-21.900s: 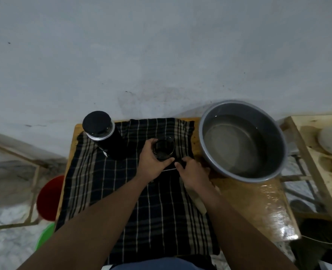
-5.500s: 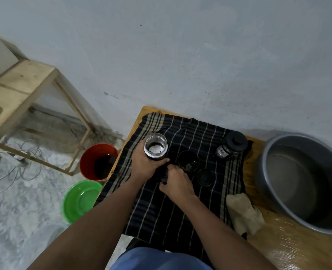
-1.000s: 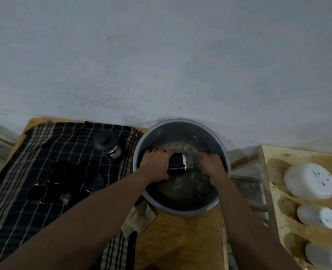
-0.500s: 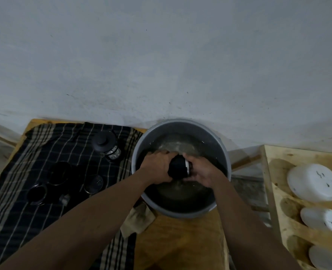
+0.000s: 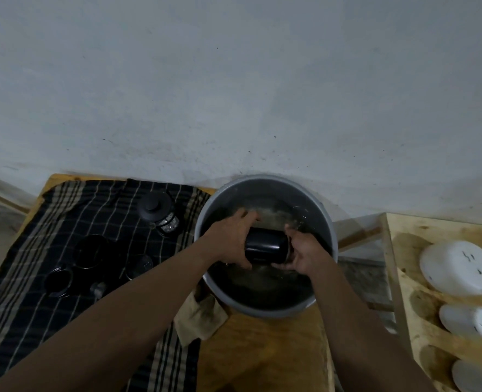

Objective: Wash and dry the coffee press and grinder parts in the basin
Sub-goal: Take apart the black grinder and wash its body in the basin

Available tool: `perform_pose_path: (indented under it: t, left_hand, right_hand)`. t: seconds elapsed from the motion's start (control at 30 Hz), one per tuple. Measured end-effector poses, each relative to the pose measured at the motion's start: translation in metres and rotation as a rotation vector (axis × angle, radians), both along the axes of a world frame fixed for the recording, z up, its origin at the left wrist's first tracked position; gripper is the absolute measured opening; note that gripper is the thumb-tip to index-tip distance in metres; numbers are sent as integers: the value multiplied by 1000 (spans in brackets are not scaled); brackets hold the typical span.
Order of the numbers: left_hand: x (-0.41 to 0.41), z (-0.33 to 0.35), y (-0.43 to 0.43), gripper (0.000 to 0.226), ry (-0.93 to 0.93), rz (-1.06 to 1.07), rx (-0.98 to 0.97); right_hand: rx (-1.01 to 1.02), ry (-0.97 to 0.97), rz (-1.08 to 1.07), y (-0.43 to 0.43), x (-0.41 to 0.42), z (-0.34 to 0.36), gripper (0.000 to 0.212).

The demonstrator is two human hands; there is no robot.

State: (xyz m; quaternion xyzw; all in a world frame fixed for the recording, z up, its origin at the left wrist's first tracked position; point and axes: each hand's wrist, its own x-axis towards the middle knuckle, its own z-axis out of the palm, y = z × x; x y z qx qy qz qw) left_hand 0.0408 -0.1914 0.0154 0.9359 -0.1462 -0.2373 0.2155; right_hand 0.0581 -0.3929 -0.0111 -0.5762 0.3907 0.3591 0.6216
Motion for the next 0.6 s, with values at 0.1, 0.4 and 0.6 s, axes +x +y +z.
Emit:
perform_pose_path:
  t: [0.1, 0.4, 0.6]
  left_hand:
    - [-2, -4, 8, 88, 37, 154, -211]
    - [0, -6, 1, 56, 359, 775, -576]
    - [2, 0, -6, 51, 536, 978, -562]
  right_hand:
    - [20, 4, 30, -5, -1, 0, 35]
    - [112, -76, 1, -8, -3, -3, 41]
    - [111, -86, -3, -2, -7, -5, 40]
